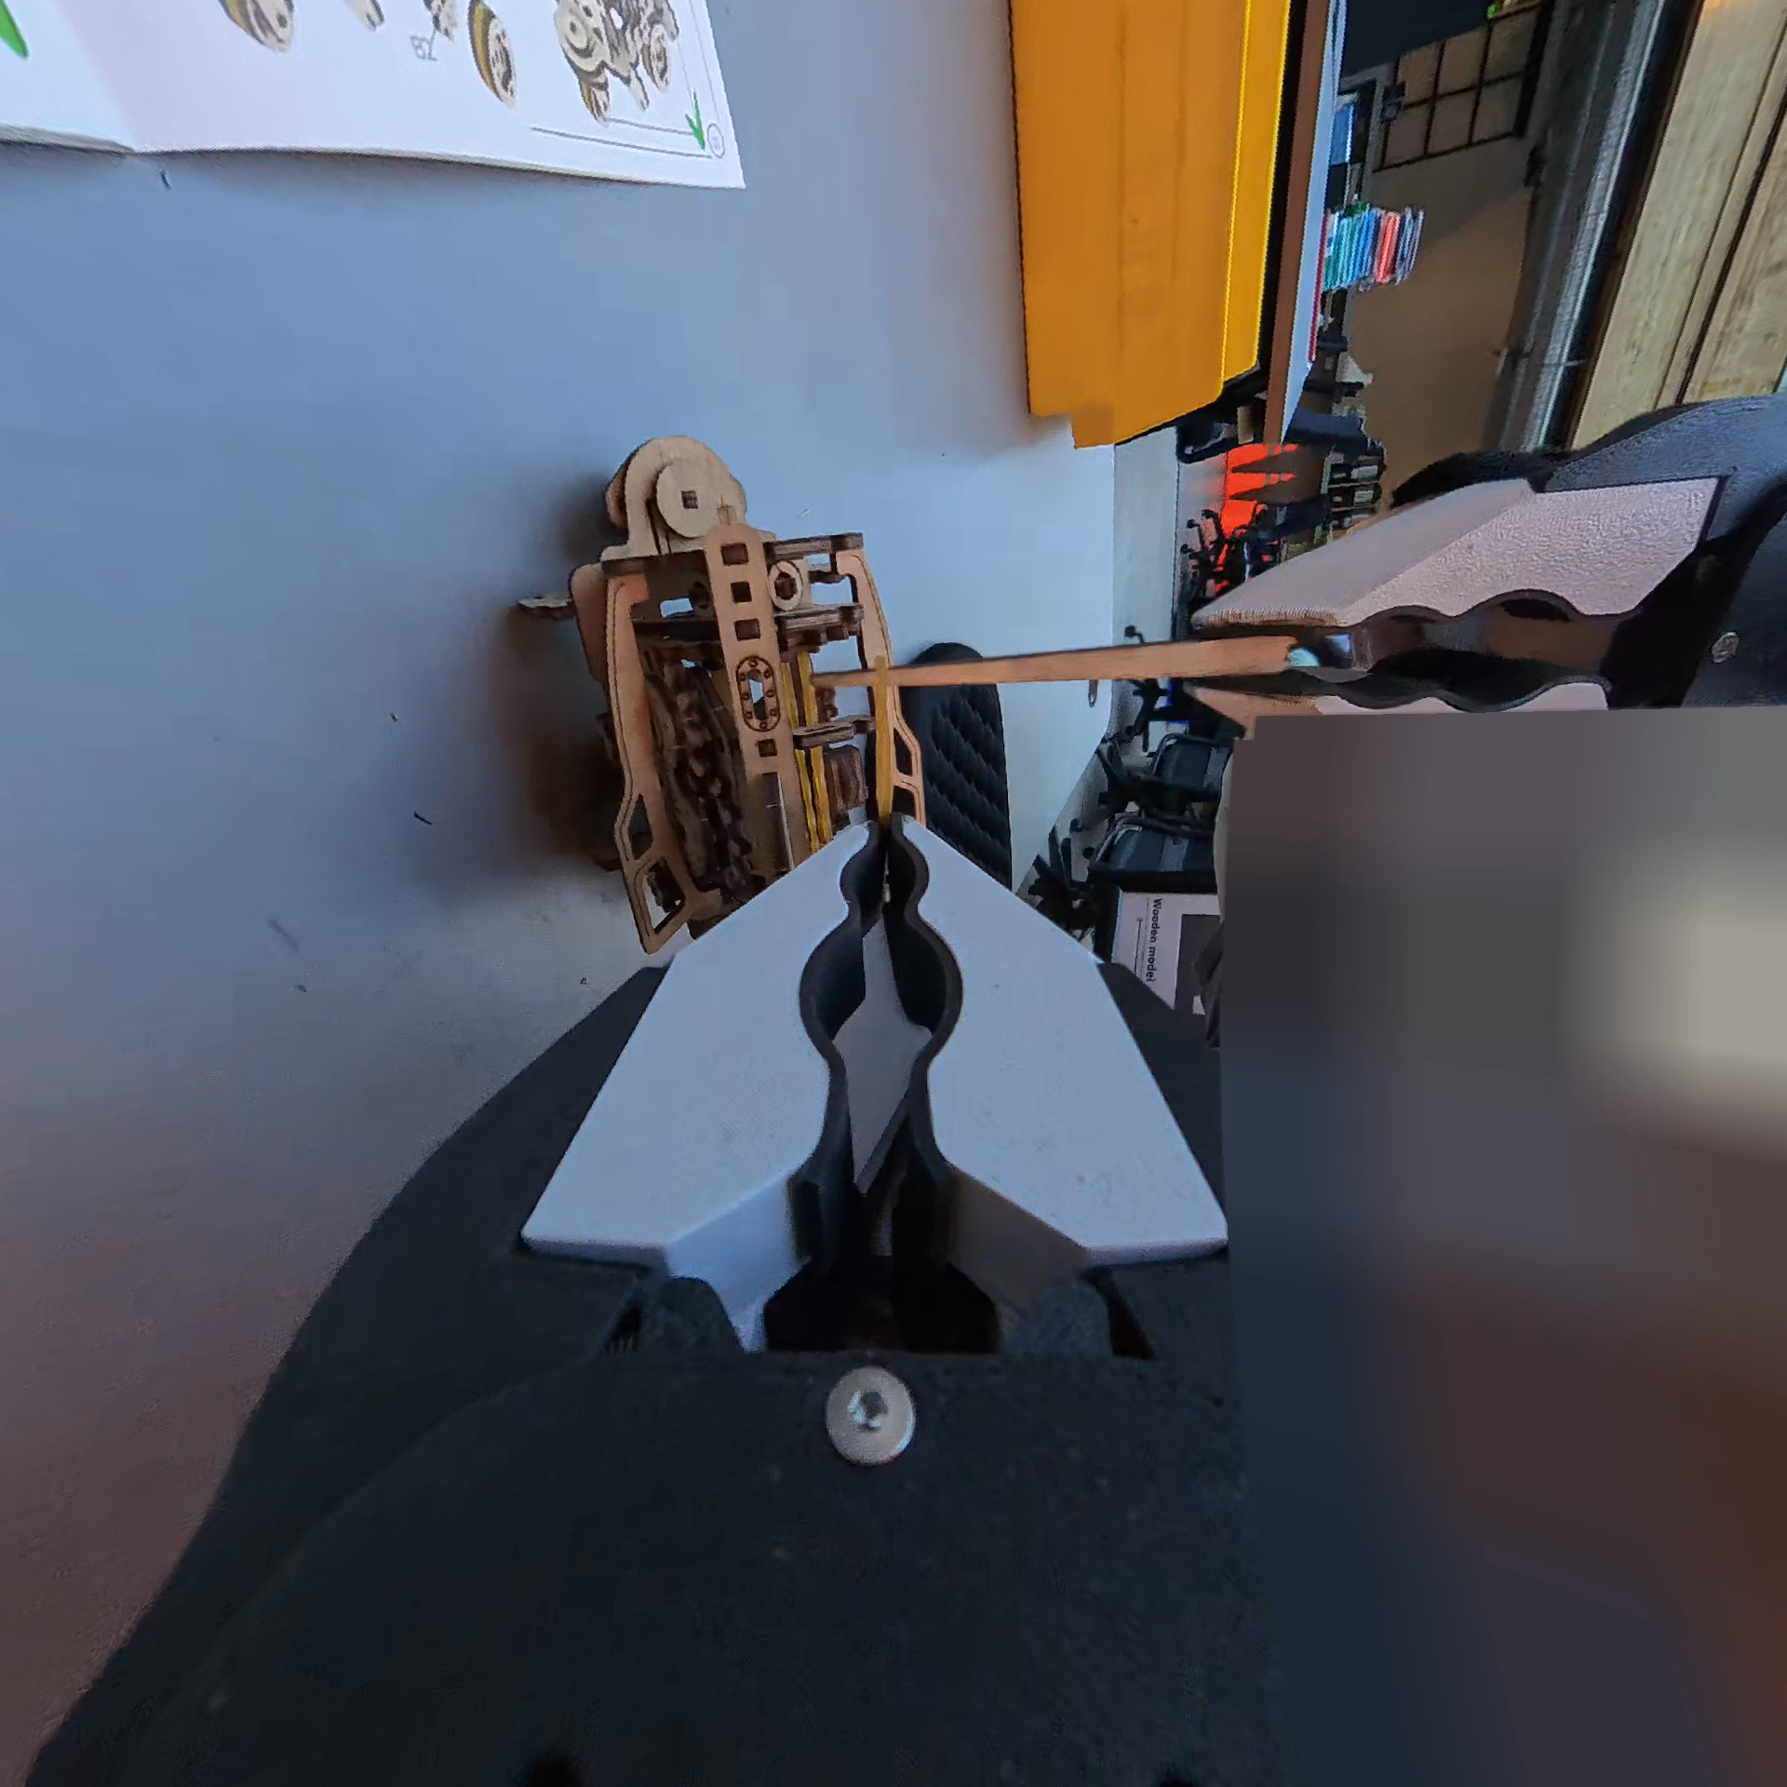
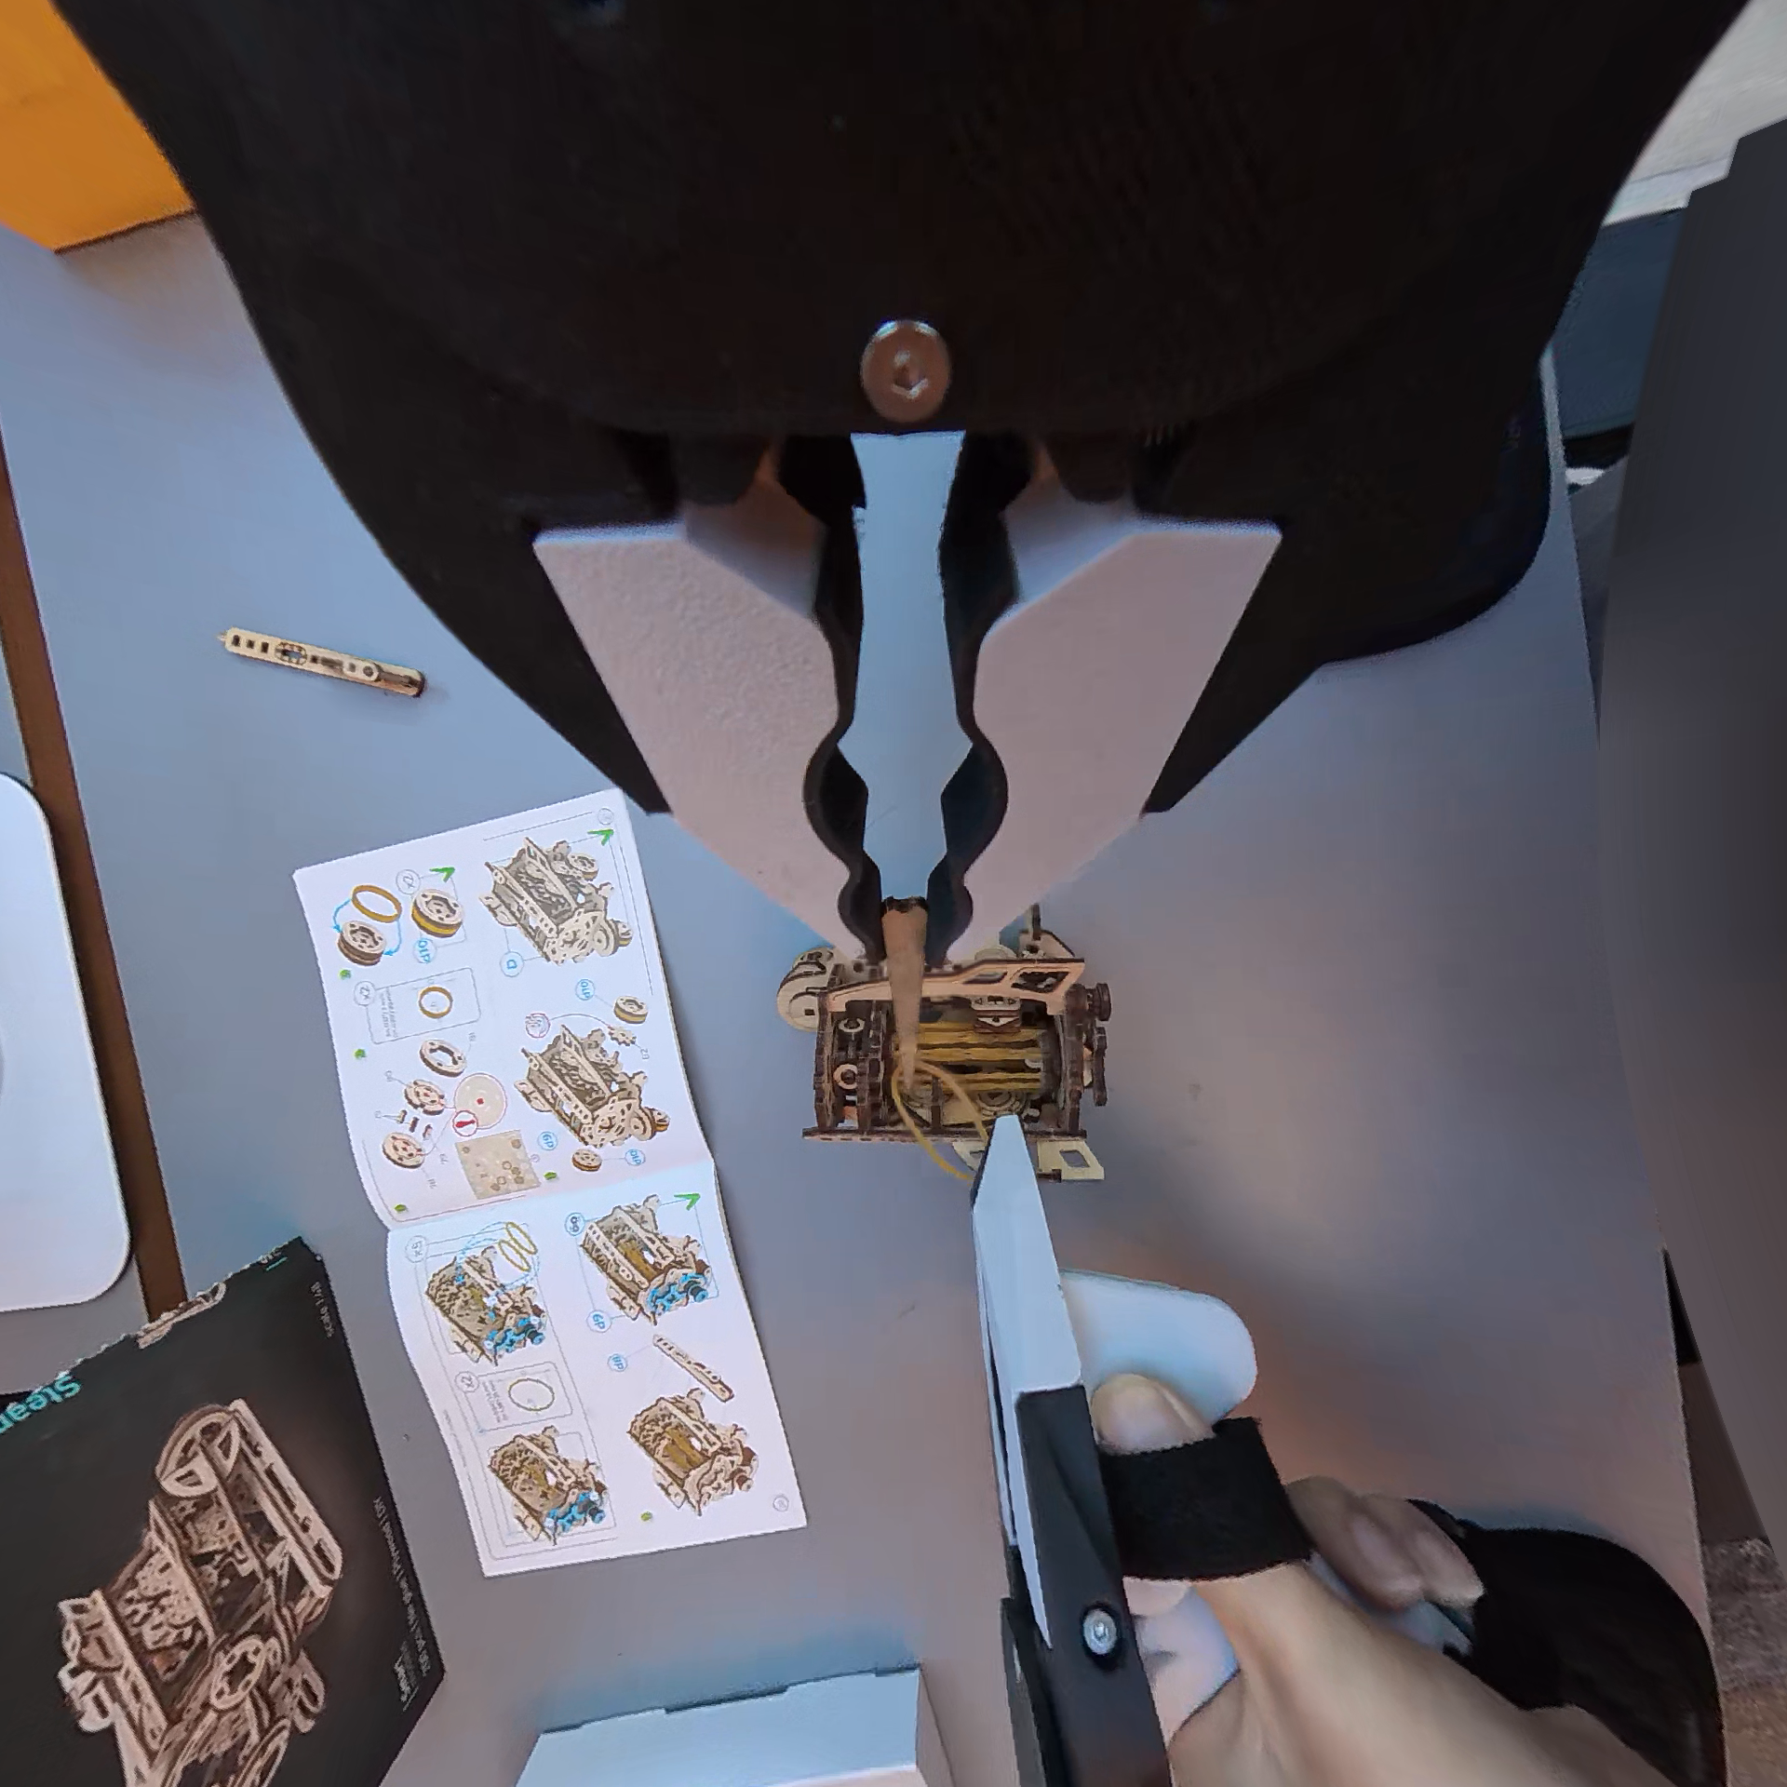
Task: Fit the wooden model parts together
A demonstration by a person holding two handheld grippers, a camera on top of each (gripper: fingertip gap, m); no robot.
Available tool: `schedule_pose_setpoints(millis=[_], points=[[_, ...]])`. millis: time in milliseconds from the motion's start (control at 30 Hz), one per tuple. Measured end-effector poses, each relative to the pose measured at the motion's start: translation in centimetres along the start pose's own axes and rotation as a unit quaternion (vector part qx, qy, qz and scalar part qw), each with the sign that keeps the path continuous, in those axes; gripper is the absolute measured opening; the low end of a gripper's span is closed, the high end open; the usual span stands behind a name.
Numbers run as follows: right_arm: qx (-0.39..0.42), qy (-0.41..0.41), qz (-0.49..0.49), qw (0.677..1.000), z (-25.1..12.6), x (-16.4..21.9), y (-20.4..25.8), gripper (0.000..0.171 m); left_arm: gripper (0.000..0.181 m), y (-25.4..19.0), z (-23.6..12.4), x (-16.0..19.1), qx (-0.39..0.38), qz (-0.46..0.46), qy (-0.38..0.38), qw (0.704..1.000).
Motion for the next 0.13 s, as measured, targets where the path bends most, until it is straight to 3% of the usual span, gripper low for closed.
schedule_pose_setpoints(millis=[33, 133], points=[[0.002, 0.005, -0.009, 1.000, 0.08, 0.03, -0.08, 0.007, 0.000, 0.03, 0.04, 0.04, 0.000, -0.006, 0.001, 1.000], [-0.005, -0.001, -0.036, 0.999, 0.19, -0.30, 0.12, 0.007, 0.000, -0.20, 0.08, -0.06, 0.008, -0.024, -0.005, 1.000]])
Point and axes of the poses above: each gripper's, where its closed fingertips meet, z out along the fingers, x out of its underside, y = z × x across the jaws, the point moved 6 cm from there along -z, back along the fingers, and after that the axes turned 9 degrees about -z, right-handed, at the moved point
